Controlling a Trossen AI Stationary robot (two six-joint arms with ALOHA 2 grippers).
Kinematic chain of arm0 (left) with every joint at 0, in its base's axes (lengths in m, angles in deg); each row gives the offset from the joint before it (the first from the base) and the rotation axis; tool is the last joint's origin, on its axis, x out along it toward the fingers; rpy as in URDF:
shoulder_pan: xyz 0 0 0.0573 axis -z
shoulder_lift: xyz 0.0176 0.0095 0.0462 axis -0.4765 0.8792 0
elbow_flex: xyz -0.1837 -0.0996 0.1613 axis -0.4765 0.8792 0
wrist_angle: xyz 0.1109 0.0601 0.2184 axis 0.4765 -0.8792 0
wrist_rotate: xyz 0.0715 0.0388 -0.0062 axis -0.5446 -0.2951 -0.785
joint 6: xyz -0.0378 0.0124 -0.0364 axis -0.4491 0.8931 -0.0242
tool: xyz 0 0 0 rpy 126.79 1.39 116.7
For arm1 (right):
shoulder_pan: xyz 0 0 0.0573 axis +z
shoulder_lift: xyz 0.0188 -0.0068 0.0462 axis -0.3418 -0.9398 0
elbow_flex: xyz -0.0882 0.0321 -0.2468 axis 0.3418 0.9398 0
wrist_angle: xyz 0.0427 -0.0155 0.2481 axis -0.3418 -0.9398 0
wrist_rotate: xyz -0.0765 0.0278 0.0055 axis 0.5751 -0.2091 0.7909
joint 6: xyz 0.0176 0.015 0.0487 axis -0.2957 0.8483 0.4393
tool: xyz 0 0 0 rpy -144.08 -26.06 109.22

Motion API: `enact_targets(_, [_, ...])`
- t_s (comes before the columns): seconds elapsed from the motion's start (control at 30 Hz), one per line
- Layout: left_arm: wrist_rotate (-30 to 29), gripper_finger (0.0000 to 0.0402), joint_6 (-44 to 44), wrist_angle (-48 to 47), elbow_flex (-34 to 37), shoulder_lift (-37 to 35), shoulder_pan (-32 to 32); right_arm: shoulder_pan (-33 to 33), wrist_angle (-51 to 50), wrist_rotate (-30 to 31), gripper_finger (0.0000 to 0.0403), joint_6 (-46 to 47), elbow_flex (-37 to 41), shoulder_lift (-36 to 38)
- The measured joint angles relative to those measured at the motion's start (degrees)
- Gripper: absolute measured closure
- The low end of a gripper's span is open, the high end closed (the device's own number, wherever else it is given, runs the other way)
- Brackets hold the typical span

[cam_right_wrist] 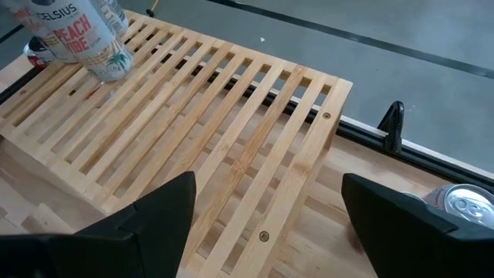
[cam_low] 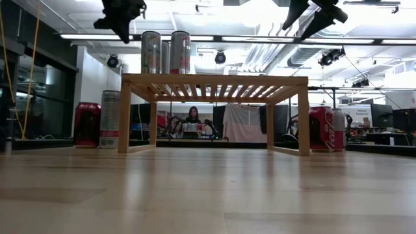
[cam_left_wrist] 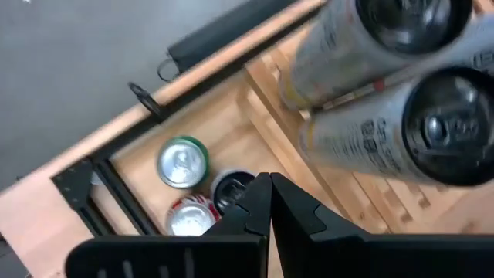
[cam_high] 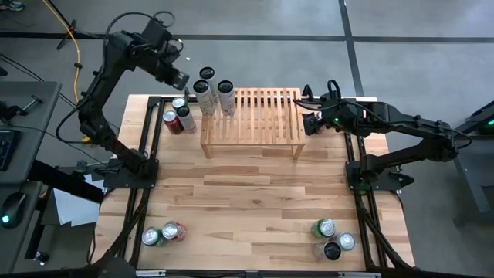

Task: Place canned beverage on shelf
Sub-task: Adjust the soda cans on the shelf

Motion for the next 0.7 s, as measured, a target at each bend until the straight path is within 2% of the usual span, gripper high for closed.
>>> enact_targets(0.13, [0.8, 0.0401, 1.1, 1.3, 5.9, -0.8, 2.7, 0.0, 0.0, 0.0, 0.0091, -0.2, 0.0, 0.0])
enact_targets(0.33, [0.8, 0.0401, 2.3, 10.2, 14.3, -3.1, 5.3, 0.0, 0.0, 0.2, 0.0091, -0.2, 0.0, 0.0])
enact_targets(0.43, [0.7, 0.0401, 2.3, 14.0, 15.7, -4.5, 5.8, 0.0, 0.0, 0.2, 0.0091, -0.2, 0.0, 0.0])
enact_targets(0.7, [2.3, 0.0401, 5.3, 14.6, 16.0, -5.2, 6.9, 0.0, 0.0, 0.2, 0.0091, -0.1, 0.0, 0.0])
